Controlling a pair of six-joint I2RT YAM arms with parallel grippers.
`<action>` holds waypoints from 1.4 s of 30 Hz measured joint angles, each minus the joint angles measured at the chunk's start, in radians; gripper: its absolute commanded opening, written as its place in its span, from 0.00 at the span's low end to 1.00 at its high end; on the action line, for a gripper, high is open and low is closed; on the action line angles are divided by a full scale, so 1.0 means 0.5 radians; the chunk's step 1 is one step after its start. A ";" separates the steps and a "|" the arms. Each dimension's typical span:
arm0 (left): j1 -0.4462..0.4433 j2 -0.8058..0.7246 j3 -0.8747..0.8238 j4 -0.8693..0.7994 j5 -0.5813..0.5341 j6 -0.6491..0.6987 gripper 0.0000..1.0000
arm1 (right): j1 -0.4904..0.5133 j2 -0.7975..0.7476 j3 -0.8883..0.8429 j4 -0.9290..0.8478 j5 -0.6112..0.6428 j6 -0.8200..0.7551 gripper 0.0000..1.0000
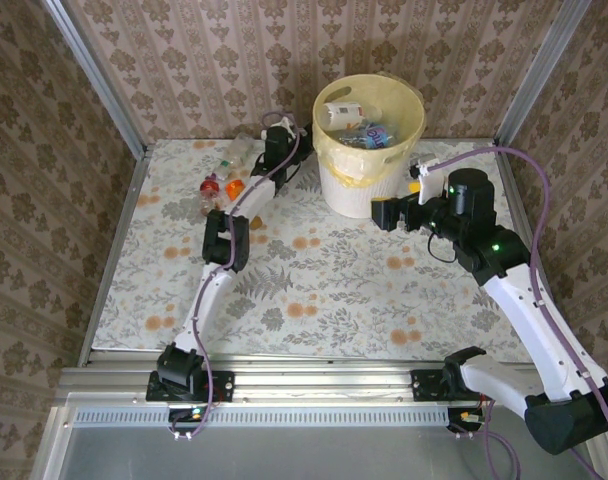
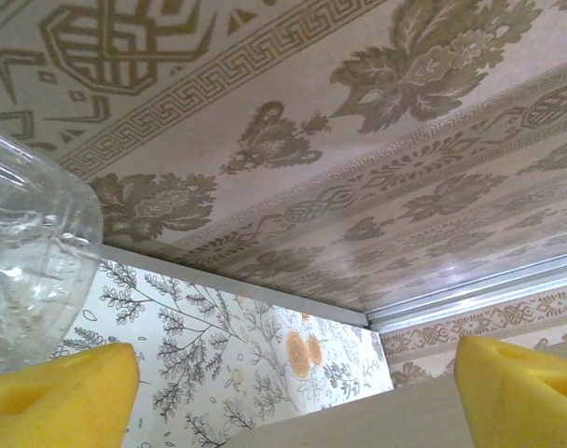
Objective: Throw the plastic bottles in the bin
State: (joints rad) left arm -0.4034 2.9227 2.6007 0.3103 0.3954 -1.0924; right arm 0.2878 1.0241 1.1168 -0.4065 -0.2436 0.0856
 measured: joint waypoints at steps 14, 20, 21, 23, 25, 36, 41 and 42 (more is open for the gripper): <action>-0.002 0.108 0.000 0.115 -0.230 -0.028 0.92 | 0.000 0.041 0.000 0.002 -0.002 0.009 1.00; 0.064 -0.041 -0.293 0.220 -0.264 -0.020 0.91 | 0.000 0.045 0.000 0.016 -0.002 0.016 1.00; 0.077 -0.087 -0.374 0.231 -0.275 -0.012 0.91 | 0.000 0.045 0.000 0.017 -0.002 0.018 1.00; 0.105 -0.150 -0.487 0.258 -0.292 0.000 0.90 | 0.000 0.045 -0.005 0.018 -0.002 0.024 1.00; 0.134 -0.197 -0.572 0.287 -0.301 0.008 0.89 | 0.000 0.045 -0.014 0.028 -0.002 0.031 1.00; 0.219 -0.340 -0.774 0.213 -0.278 0.116 0.88 | 0.000 0.045 -0.027 0.031 -0.002 0.039 1.00; 0.219 -0.361 -0.768 0.104 -0.308 0.120 0.87 | 0.000 0.045 -0.031 0.032 -0.002 0.039 1.00; 0.218 -0.362 -0.761 0.086 -0.321 0.119 0.87 | 0.000 0.044 -0.037 0.035 -0.002 0.039 1.00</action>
State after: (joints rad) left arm -0.2943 2.7419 2.2200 0.3534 0.2348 -1.0328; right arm 0.2878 1.0462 1.0985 -0.3889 -0.2443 0.1051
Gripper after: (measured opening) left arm 0.869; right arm 0.999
